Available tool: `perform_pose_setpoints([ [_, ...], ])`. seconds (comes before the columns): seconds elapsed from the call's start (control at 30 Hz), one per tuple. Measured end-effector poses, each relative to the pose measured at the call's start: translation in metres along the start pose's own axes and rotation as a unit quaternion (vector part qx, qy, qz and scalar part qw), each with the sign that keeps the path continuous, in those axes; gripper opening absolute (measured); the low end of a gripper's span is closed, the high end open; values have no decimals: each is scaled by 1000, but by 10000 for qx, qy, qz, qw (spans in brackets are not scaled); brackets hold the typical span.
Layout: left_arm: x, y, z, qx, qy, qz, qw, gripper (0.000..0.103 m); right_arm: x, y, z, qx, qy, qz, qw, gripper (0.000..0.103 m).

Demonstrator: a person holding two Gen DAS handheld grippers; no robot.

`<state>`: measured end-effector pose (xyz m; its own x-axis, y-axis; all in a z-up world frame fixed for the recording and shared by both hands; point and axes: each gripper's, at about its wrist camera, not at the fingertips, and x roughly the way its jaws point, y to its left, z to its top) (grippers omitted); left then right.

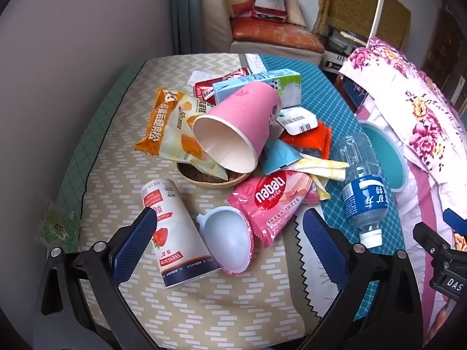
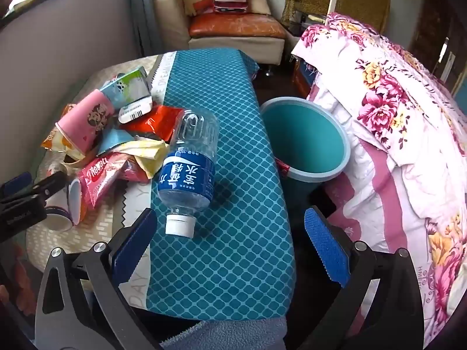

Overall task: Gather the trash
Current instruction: 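Move both tools toward the trash pile on the table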

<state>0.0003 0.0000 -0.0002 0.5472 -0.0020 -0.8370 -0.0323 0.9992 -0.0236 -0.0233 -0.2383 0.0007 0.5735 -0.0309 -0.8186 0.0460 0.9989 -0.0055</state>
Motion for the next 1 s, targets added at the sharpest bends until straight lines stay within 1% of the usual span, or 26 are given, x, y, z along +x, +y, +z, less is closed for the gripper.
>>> perform_pose_setpoints([
  [0.03,-1,0,0,-2,-65,-9,10000,100,0,0,0,26,-15,0,10000,97],
  [0.13,1,-1,1,-28,-2,-43,10000,100,-1,1,2,50,-42,-7,10000,97],
  [0.17,-1,-4,3,-14,-14,-19,10000,100,5,2,9,35,76,56,9999,97],
  [0.27,-4,0,2,-21,-48,-118,9999,100,6,0,7,15,99,52,9999,97],
  [0.37,-4,-2,2,-43,-55,-120,9999,100,4,-2,2,-1,110,54,9999,97],
  [0.53,-5,5,0,-150,-93,-228,9996,100,2,4,7,18,141,-4,9999,97],
  [0.73,0,6,-3,-180,-25,-271,9995,100,5,6,11,-14,188,-17,9998,97],
  [1.0,2,6,1,-154,10,-340,9993,100,9,5,14,41,289,3,9996,97],
])
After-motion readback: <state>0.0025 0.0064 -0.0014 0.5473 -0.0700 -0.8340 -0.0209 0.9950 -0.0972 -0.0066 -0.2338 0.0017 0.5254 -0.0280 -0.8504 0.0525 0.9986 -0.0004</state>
